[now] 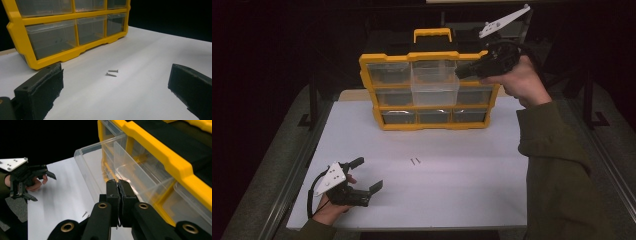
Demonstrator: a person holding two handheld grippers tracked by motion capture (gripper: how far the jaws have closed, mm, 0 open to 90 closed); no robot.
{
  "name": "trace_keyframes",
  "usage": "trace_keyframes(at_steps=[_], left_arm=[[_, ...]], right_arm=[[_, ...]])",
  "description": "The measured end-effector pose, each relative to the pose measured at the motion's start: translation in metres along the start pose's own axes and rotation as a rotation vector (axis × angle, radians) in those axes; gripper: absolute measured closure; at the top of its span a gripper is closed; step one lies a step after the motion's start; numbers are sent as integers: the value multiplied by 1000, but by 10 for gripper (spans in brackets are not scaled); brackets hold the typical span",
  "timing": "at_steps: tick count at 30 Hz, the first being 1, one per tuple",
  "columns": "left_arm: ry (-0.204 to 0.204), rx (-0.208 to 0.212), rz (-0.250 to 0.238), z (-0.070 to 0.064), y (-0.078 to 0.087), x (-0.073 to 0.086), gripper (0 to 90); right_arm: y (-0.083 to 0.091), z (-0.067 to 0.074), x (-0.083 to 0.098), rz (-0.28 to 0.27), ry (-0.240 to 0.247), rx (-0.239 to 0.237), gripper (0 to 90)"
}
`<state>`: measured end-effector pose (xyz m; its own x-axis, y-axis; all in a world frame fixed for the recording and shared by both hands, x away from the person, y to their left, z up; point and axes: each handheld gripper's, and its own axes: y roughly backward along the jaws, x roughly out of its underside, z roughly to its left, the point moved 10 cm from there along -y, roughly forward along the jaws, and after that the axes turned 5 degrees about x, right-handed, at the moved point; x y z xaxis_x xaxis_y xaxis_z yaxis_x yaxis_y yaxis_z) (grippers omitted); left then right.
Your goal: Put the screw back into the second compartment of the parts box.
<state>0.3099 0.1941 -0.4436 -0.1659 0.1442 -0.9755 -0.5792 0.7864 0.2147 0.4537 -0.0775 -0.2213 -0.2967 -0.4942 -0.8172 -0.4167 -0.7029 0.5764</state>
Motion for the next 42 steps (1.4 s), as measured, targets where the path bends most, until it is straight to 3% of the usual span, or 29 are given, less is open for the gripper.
trace_keyframes(at_steps=[13,19,27,34,36,38,42], left_arm=[[-1,0,-1,0,0,0,0],[11,0,-6,-1,0,-1,0],[-4,3,-1,0,0,-1,0],[1,5,-3,-1,0,-1,0],[0,4,-3,-1,0,-1,0],[-1,5,-1,-1,0,-1,0],[-1,5,-3,-1,0,-1,0]], right_arm=[[-26,8,-25,-13,20,-22,872],[-40,7,-24,9,22,-15,873],[-54,6,-22,58,39,-10,872],[-57,6,-19,93,29,-4,870],[-57,5,-19,89,34,-7,857],[-56,4,-20,76,24,-6,754],[-51,6,-23,52,13,-8,689]])
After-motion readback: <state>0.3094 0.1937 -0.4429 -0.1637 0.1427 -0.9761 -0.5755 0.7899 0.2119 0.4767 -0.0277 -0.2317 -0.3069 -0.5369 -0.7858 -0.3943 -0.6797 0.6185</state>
